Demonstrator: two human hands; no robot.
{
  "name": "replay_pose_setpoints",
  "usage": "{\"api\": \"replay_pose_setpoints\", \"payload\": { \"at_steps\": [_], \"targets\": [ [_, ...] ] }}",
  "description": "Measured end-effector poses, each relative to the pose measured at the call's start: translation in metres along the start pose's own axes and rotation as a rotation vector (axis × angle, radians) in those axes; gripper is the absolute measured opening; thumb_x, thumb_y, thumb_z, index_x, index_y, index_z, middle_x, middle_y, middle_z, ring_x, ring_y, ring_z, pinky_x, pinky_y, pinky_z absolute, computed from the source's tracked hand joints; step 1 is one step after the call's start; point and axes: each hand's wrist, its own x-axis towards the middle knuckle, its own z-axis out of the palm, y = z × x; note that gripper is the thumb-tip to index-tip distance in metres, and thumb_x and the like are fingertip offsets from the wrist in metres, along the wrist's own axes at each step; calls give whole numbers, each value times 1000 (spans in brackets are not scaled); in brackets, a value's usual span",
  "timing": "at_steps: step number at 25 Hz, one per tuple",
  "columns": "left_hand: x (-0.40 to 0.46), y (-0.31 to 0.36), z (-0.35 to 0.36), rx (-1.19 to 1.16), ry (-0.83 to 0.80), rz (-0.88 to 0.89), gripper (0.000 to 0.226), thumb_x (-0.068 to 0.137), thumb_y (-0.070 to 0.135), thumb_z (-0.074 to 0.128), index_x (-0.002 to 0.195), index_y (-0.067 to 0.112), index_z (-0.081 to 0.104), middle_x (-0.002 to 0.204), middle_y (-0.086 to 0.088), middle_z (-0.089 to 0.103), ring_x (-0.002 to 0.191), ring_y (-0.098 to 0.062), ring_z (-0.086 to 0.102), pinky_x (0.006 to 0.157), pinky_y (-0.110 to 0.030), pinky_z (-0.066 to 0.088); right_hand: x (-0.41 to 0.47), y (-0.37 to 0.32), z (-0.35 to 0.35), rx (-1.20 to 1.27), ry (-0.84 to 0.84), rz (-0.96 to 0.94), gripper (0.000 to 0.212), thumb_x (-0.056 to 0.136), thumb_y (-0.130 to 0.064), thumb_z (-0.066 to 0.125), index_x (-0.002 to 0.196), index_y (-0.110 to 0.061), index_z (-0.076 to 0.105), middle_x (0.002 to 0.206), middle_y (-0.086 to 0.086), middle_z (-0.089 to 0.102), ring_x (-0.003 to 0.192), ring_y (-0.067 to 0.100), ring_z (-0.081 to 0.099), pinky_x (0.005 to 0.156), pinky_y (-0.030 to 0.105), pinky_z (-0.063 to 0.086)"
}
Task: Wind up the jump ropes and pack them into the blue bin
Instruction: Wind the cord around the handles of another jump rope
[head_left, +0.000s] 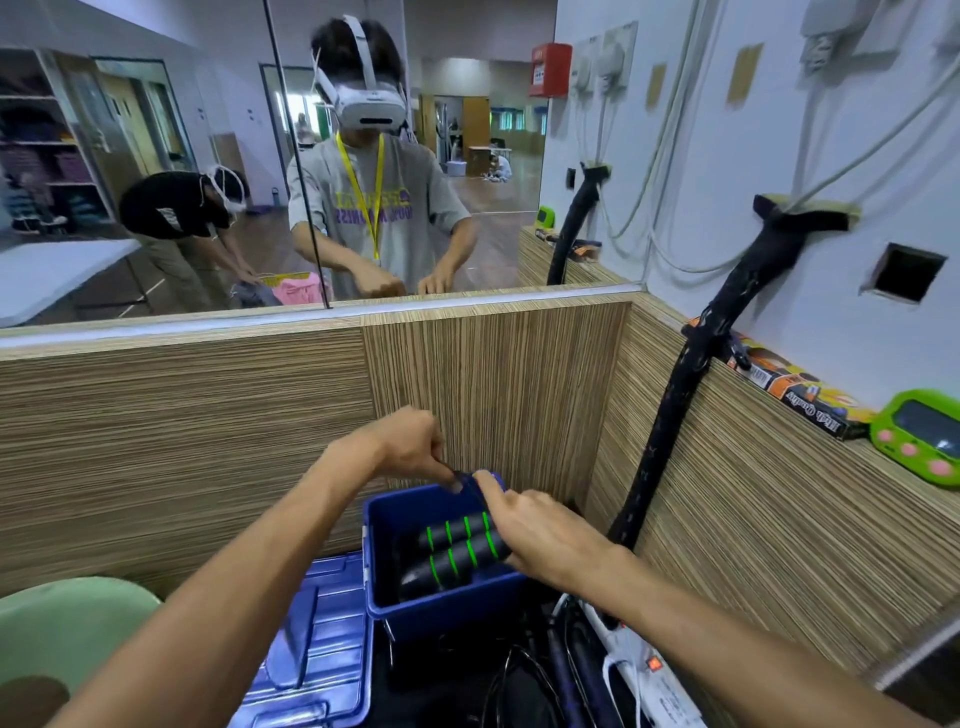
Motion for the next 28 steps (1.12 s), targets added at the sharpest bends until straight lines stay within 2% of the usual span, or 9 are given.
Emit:
{"api": "replay_pose_setpoints", "payload": {
  "at_steps": [2,6,9,13,17,20,22,26,28],
  "targets": [
    [-10,34,-14,49,59,55,45,77,54,71,58,18,55,56,4,53,53,-14,49,56,-30,44,8,7,6,88,-27,171,81,87,-10,64,150,-1,14,106,18,63,101,40,61,81,47,50],
    [-39,107,-6,60,215,16,29,98,27,45,83,7,60,76,-3,60,76,-29,64,63,-35,43,25,29,2,424,60,404,12,91,-8,47,102,-10,48,82,9,62,87,39,65,69,46,55],
    [-49,125,22,-9,417,-109,24,102,23,37,107,8,54,103,-15,65,97,-36,64,71,-41,45,30,38,-19,412,114,467,23,94,-15,52,113,-4,49,105,20,60,103,41,59,76,41,47],
    [-58,125,59,-695,607,-131,40,104,34,30,85,12,58,70,-3,63,70,-22,61,63,-36,39,37,41,-36,440,194,523,26,88,-13,61,112,-8,53,107,18,61,105,40,59,74,36,42],
    [-46,101,87,-1250,498,-175,53,101,47,34,56,20,37,48,8,31,46,-9,27,49,-28,24,41,42,-53,531,273,456,29,84,-7,65,111,-16,58,88,4,65,78,24,63,65,33,49],
    [-33,79,100,-1227,457,-288,58,98,54,36,49,24,30,46,7,30,45,-11,23,51,-31,19,40,35,-60,566,255,342,34,81,-9,70,109,-21,55,86,2,65,76,22,66,69,40,57],
    [-21,67,97,-1194,444,-317,48,100,38,46,53,28,41,49,10,44,48,-8,36,54,-32,32,35,25,-62,571,202,237,35,79,-16,76,105,-24,54,84,-2,64,73,16,65,67,37,57],
    [-18,57,83,-966,329,-352,27,100,16,48,80,32,54,82,18,59,83,-6,48,71,-7,38,25,21,-68,593,106,119,38,79,-11,76,110,-21,57,88,0,65,65,9,61,58,26,51],
    [-25,55,78,-1033,249,-374,23,101,18,48,81,28,54,64,30,57,92,-8,49,64,0,34,20,22,-66,552,63,54,38,78,-6,74,109,-21,58,85,0,65,64,11,61,55,25,48]
  ]
}}
